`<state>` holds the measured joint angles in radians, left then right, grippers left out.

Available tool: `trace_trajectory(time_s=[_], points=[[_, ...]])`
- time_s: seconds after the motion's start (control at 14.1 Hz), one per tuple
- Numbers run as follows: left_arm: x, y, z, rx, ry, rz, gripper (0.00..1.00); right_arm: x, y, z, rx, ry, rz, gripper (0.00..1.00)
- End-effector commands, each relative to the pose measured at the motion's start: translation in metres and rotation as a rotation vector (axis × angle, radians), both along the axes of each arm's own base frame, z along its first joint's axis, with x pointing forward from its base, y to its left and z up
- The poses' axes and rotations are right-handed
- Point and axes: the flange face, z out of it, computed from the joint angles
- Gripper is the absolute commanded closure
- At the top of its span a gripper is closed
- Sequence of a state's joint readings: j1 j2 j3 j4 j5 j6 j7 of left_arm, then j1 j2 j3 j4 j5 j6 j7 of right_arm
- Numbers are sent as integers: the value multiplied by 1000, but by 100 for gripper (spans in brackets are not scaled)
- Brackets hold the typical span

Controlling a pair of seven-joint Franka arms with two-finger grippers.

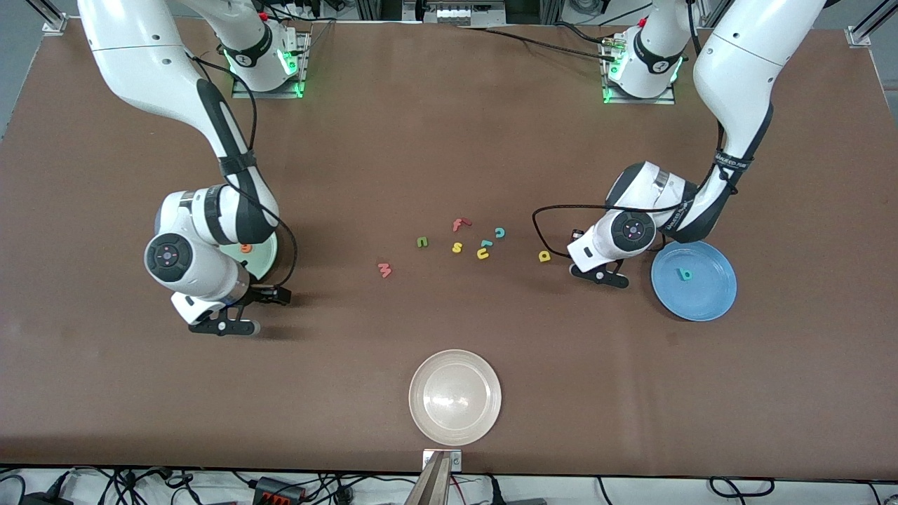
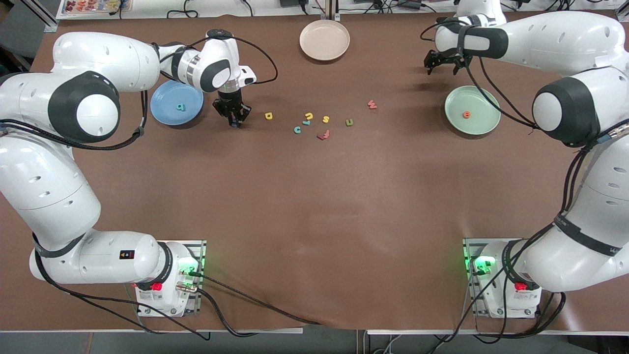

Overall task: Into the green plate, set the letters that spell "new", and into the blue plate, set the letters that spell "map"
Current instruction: 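Grasp the blue 'E' with the left gripper while the right reaches pink 'w'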

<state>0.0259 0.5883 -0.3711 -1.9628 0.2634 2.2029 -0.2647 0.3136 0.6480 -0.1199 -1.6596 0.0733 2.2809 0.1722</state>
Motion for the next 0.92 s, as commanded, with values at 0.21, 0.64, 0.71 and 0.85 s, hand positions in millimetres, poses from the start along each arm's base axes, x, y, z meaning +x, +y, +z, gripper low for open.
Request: trace_trajectory(time_s=[0.21,0.64,0.71,0.85], points=[[39,28,75,97,27,26,97,-46,127,-18,-19,58,194,0],[77,151,84,126,71,-10,97,-94,219,-37,-27,55,216,3],[80,156,74,120,60,-14,97,-95,224,-47,-21,32,225,5],[83,166,57,103,52,-2,92,-94,226,-63,-13,3,231,14]])
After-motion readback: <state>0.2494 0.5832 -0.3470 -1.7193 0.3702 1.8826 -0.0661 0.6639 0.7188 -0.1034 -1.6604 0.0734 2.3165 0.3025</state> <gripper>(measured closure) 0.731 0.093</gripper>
